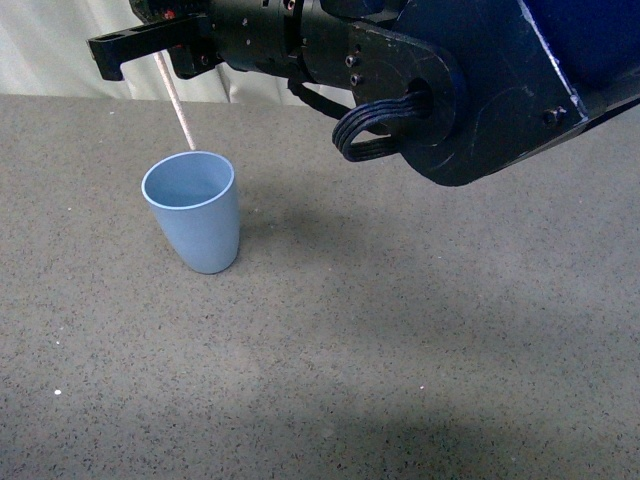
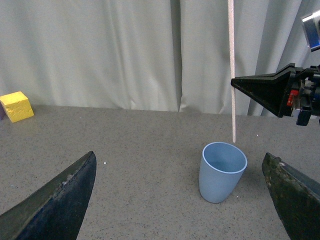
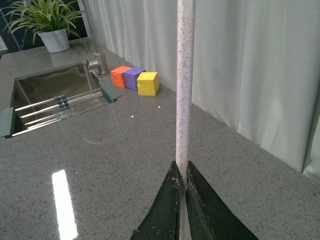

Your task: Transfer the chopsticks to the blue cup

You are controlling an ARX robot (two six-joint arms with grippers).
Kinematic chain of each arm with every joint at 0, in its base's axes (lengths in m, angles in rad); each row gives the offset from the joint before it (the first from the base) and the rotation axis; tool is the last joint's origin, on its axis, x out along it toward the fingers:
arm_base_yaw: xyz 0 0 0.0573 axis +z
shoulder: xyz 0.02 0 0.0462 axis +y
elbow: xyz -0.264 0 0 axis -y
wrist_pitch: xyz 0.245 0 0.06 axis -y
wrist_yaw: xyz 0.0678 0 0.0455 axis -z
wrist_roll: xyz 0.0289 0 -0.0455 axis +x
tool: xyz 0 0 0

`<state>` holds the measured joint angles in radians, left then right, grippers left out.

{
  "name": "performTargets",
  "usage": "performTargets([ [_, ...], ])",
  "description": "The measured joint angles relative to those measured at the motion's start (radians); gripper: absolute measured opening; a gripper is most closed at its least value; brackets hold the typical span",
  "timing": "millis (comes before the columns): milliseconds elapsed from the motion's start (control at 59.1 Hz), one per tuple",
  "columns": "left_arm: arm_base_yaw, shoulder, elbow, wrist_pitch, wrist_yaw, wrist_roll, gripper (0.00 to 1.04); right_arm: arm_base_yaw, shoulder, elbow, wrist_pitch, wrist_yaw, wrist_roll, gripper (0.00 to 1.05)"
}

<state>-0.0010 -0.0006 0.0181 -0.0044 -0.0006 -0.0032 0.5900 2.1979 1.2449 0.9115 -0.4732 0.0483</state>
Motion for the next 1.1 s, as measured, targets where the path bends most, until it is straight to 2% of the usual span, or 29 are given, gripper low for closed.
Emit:
performTargets([
  [288,0.000,0.000,0.000,0.000,0.000,0.000,0.98,0.006,0.003,0.000,-0.008,0.005,0.000,0.01],
  [491,0.000,0.000,0.000,0.000,0.000,0.000,0.98,0.005,0.003,-0.003,-0.008,0.032,-0.002,0.44],
  [525,0.000,0.000,0.000,0.000,0.000,0.000,0.98,0.004,0.003,-0.013,0.002,0.051,-0.002,0.53],
  [542,0.000,0.000,0.000,0.000,0.000,0.000,0.98,0.002,0.002,-0.028,0.022,0.078,-0.006,0.62],
  [592,0.000,0.000,0.000,0.000,0.000,0.000,0.98,-0.002,-0.005,-0.047,0.030,0.145,-0.029,0.74],
  [643,0.000,0.000,0.000,0.000,0.000,0.000,0.98,-0.008,-0.018,-0.061,0.014,0.189,-0.050,0.85],
  [711,0.000,0.000,0.000,0.000,0.000,0.000,0.98,-0.016,-0.029,-0.067,0.013,0.199,-0.061,0.97],
  [728,0.000,0.000,0.000,0.000,0.000,0.000,0.98,-0.018,-0.031,-0.067,0.013,0.209,-0.061,0.97],
  [762,0.000,0.000,0.000,0.000,0.000,0.000,0.98,-0.012,-0.045,-0.080,0.027,0.322,-0.060,0.94],
  [795,0.000,0.000,0.000,0.000,0.001,0.000,0.98,-0.009,-0.074,-0.126,0.066,0.535,-0.060,0.87],
  [812,0.000,0.000,0.000,0.000,0.001,0.000,0.98,-0.010,-0.085,-0.142,0.077,0.562,-0.060,0.85],
  [829,0.000,0.000,0.000,0.000,0.001,0.000,0.98,-0.011,-0.109,-0.178,0.097,0.681,-0.060,0.82],
  [846,0.000,0.000,0.000,0.000,0.001,0.000,0.98,-0.013,-0.122,-0.196,0.107,0.701,-0.059,0.80],
  [863,0.000,0.001,0.000,0.000,0.000,0.000,0.98,-0.019,-0.150,-0.237,0.127,0.788,-0.060,0.76],
  [914,0.000,0.000,0.000,0.000,0.000,0.000,0.98,-0.057,-0.259,-0.379,0.184,0.940,-0.059,0.64],
  [982,0.000,0.000,0.000,0.000,0.000,0.000,0.98,-0.103,-0.351,-0.492,0.220,0.940,-0.059,0.53],
  [1100,0.000,0.000,0.000,0.000,0.000,0.000,0.98,-0.187,-0.482,-0.686,0.256,0.880,-0.059,0.32],
])
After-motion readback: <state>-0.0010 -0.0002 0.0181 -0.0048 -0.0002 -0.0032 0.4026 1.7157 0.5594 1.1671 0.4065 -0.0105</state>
